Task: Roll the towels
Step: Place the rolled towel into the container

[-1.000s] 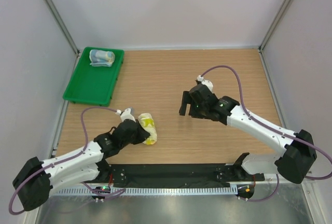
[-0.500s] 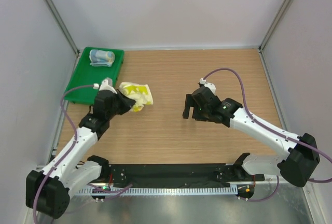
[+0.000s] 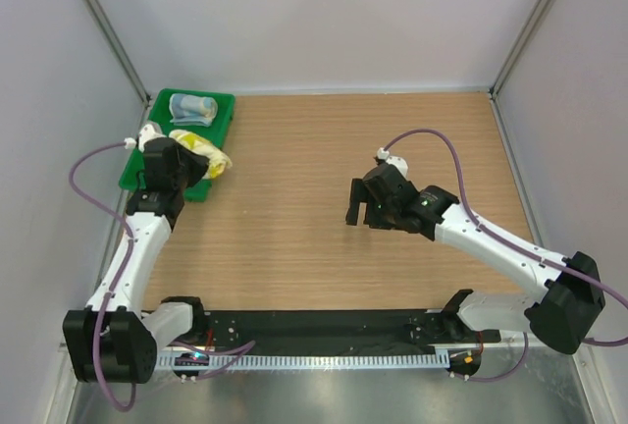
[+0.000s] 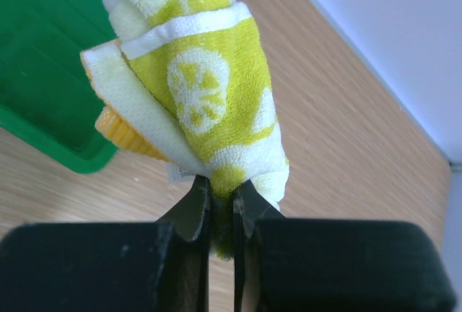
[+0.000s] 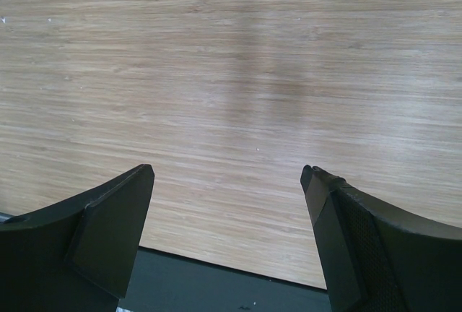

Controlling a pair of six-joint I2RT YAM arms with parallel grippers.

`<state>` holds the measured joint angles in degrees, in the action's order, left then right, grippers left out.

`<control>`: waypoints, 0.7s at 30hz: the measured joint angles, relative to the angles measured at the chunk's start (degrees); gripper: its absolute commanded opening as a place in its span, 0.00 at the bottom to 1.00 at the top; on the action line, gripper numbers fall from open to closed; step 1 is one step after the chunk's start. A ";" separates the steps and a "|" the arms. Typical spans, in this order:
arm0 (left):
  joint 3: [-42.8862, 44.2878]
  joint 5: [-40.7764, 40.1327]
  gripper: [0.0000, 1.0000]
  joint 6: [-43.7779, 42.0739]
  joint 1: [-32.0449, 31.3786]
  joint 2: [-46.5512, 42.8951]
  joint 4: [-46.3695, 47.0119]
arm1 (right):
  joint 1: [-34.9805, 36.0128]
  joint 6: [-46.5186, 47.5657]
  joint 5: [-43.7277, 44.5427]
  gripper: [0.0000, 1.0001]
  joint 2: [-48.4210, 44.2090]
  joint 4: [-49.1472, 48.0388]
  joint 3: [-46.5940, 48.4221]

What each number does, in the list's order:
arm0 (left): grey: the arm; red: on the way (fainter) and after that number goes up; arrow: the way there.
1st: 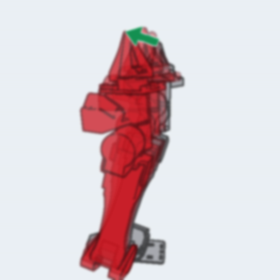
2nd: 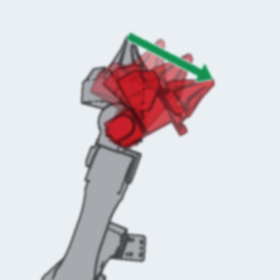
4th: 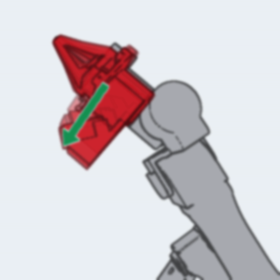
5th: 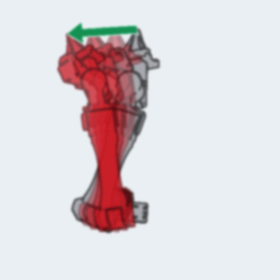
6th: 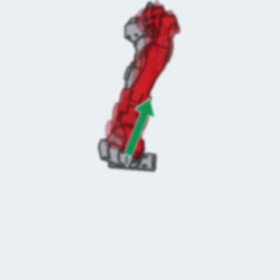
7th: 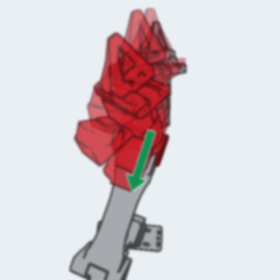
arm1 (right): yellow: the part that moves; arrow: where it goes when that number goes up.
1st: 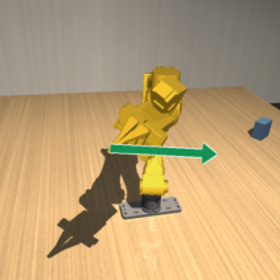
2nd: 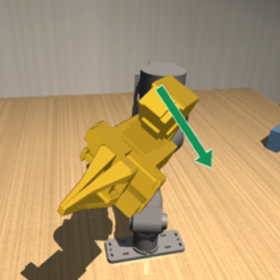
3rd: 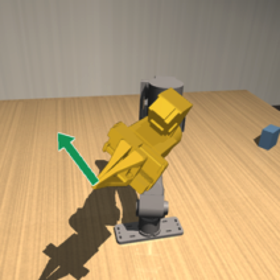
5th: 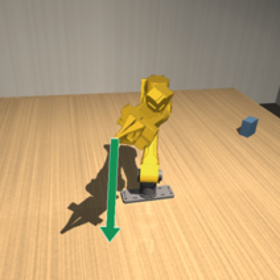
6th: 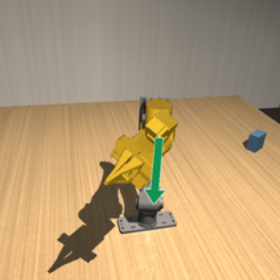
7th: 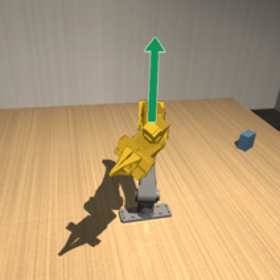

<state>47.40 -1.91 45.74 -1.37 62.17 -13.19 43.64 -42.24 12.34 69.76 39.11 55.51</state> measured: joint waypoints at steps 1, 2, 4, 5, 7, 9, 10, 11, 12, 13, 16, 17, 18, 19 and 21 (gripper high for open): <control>1.46 -2.40 0.00 -0.42 0.22 -0.28 -1.18 | 0.00 0.13 -0.04 0.92 0.02 0.00 0.00; 2.78 -4.66 0.00 -1.01 0.37 -0.63 -2.25 | 0.00 0.22 -0.07 0.93 0.04 0.00 0.00; 5.40 -8.76 0.00 -1.79 0.83 -1.25 -4.96 | 0.00 0.37 -0.13 0.92 0.42 0.00 0.04; 6.56 -10.16 0.00 -2.23 1.46 -1.31 -6.05 | 0.00 0.44 -0.33 0.93 0.79 0.02 0.11; 8.04 -12.66 0.00 -2.73 3.28 -1.03 -8.07 | 0.00 0.66 -0.72 0.93 1.62 0.02 0.31; 8.26 -14.40 0.00 -2.75 5.03 -0.44 -9.31 | 0.00 0.96 -1.20 0.93 2.27 0.02 0.35; 8.11 -15.04 0.00 -2.71 5.97 0.11 -9.92 | 0.00 1.16 -1.62 0.92 2.58 0.02 0.35; 7.89 -15.19 0.00 -2.69 6.93 0.87 -10.32 | 0.00 1.31 -2.14 0.92 2.80 0.00 0.39; 7.78 -14.97 0.00 -2.64 8.07 1.92 -10.62 | 0.00 1.44 -2.69 0.92 3.04 0.00 0.44; 7.76 -14.43 0.00 -2.47 9.44 3.23 -10.64 | 0.00 1.55 -3.23 0.92 3.17 0.00 0.46; 7.76 -11.91 0.00 -1.73 13.75 8.28 -9.84 | 0.00 1.75 -4.26 0.92 3.30 0.04 0.50; 7.76 -11.10 0.00 -1.18 15.02 10.36 -9.60 | 0.00 1.86 -4.46 0.92 3.30 0.17 0.55; 7.76 -10.47 0.00 -0.83 16.02 12.39 -9.42 | 0.00 1.97 -4.57 0.92 3.30 0.39 0.63; 7.76 -10.08 0.00 -0.50 16.65 14.23 -9.09 | 0.00 2.10 -4.59 0.92 3.30 0.81 0.79; 7.96 -8.92 0.00 0.52 17.25 18.64 -8.37 | 0.00 2.43 -4.59 0.92 3.30 1.73 1.27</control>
<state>55.35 -10.83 46.26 15.88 80.82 -21.56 43.64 -39.81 7.75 73.06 40.84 56.77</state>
